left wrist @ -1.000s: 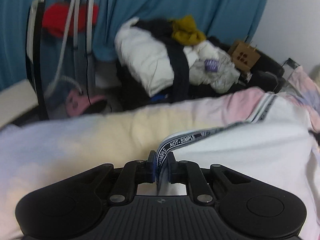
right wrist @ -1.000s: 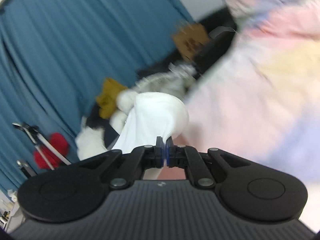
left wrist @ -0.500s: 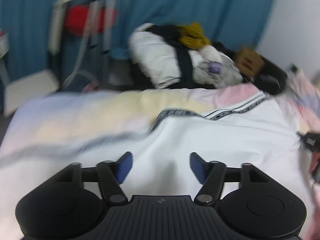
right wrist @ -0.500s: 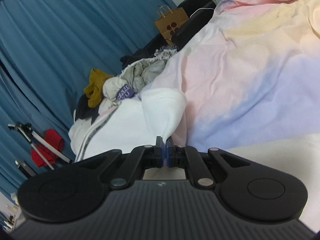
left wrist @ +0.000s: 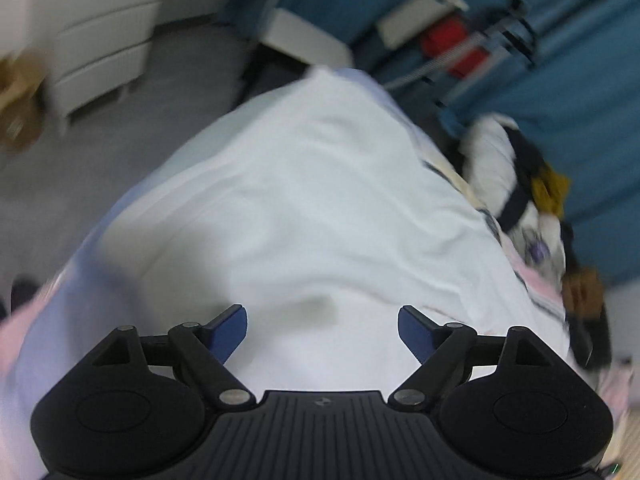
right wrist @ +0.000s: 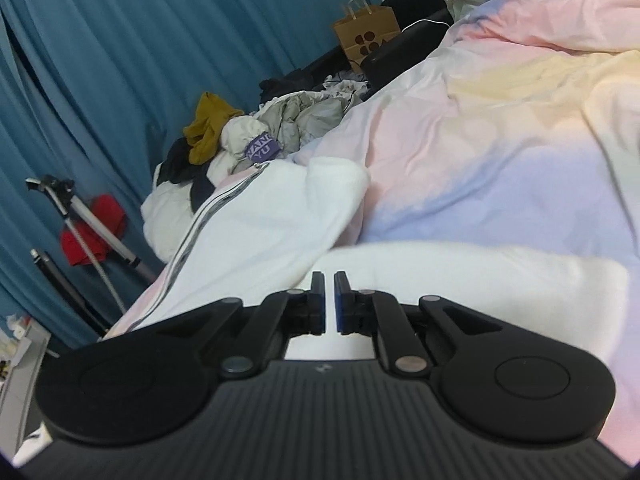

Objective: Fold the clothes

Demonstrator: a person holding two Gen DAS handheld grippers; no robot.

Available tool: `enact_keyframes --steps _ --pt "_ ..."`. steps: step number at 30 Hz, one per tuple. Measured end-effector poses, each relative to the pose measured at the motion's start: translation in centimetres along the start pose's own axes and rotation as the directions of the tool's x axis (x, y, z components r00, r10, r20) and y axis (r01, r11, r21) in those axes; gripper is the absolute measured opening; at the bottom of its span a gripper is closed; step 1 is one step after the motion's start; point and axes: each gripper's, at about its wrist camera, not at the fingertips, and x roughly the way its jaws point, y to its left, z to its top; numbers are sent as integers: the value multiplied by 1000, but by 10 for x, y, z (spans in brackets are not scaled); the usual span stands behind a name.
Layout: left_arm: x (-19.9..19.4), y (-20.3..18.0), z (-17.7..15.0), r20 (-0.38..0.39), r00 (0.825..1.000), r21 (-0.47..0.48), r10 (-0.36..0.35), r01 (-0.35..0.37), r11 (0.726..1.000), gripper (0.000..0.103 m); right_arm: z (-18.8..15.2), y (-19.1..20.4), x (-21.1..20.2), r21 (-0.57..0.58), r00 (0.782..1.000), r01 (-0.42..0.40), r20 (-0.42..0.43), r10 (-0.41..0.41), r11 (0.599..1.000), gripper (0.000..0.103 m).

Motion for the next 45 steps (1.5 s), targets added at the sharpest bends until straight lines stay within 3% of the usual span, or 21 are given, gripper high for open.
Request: enact_keyframes --steps 4,7,12,15,17,18,22,25,27,29,30,32,35,37,39,41,45 --pt "-15 45 -19 -15 1000 -173 0 -3 985 86 -4 -1 -35 -15 1000 13 -18 -13 1000 9" --pt "-9 74 -31 -66 997 -316 -49 26 948 86 -8 -12 -54 20 999 28 -19 -27 999 9" --pt "-6 104 -32 -47 994 -448 -101 70 891 86 -11 -42 -73 136 996 89 -33 -86 987 12" --pt "3 108 -27 -40 993 -482 -115 81 873 86 -11 -56 -80 200 992 123 -30 -120 972 28" --pt "10 105 -29 -25 992 -487 -120 93 868 85 -11 -62 -83 229 990 140 -22 -139 963 57" --pt "14 103 -30 -17 992 -490 -123 99 866 84 -11 -65 -85 243 989 148 -18 -148 959 62" --pt "16 93 -30 1 992 -445 -124 112 888 83 -15 -85 -79 336 983 185 -54 -177 924 66" --pt "16 90 -32 25 991 -416 -131 129 900 82 -26 -114 -67 481 980 198 -101 -171 854 66" --pt "17 86 -33 30 990 -398 -141 141 907 79 -33 -134 -53 561 983 180 -130 -128 808 65" --pt "19 81 -32 31 989 -370 -144 145 918 77 -36 -146 -39 593 989 132 -128 -69 795 65" --pt "19 78 -32 37 989 -360 -141 145 922 75 -33 -147 -35 575 992 109 -110 -56 810 61" --pt "20 72 -32 49 989 -339 -136 145 930 72 -27 -143 -28 512 996 74 -73 -43 856 45" --pt "23 68 -33 66 990 -330 -122 137 934 56 -21 -132 -21 423 997 73 -57 -54 903 14" --pt "22 60 -33 74 989 -298 -131 147 943 46 -19 -127 -19 395 996 83 -54 -68 915 8" --pt "17 55 -33 87 988 -264 -126 144 954 25 -15 -123 -23 385 997 79 -22 -77 919 6" --pt "12 53 -35 100 988 -244 -115 136 960 11 -10 -117 -30 361 996 77 17 -89 929 6" --pt "4 49 -37 142 981 -244 -135 167 955 4 -1 -106 -50 324 991 41 104 -79 945 6"
